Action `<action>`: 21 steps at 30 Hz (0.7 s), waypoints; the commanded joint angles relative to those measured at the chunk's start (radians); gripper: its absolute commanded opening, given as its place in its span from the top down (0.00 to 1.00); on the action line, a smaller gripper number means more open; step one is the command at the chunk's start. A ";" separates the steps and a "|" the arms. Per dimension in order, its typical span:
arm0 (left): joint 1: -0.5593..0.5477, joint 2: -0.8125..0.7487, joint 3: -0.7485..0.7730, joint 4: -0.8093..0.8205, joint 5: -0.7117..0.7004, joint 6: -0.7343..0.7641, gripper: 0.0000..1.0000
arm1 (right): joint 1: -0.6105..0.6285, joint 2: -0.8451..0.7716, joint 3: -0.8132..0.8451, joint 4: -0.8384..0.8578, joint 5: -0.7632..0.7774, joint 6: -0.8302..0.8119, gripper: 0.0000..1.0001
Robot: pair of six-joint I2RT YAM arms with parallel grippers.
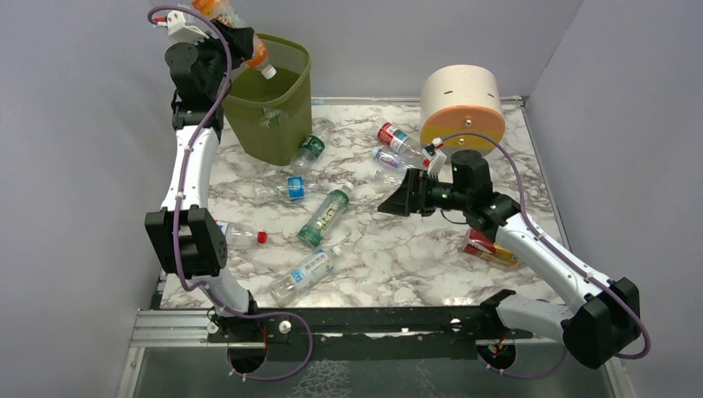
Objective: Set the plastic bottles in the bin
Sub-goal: Place the plastic bottle in the trash bin.
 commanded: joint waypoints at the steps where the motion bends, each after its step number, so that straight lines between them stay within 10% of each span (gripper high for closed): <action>1: 0.015 0.061 0.015 0.077 0.031 0.001 0.31 | 0.002 -0.027 0.002 -0.009 -0.020 -0.010 0.00; 21: 0.017 0.146 -0.063 0.074 0.040 0.035 0.21 | 0.002 -0.013 0.000 0.000 -0.029 -0.003 0.00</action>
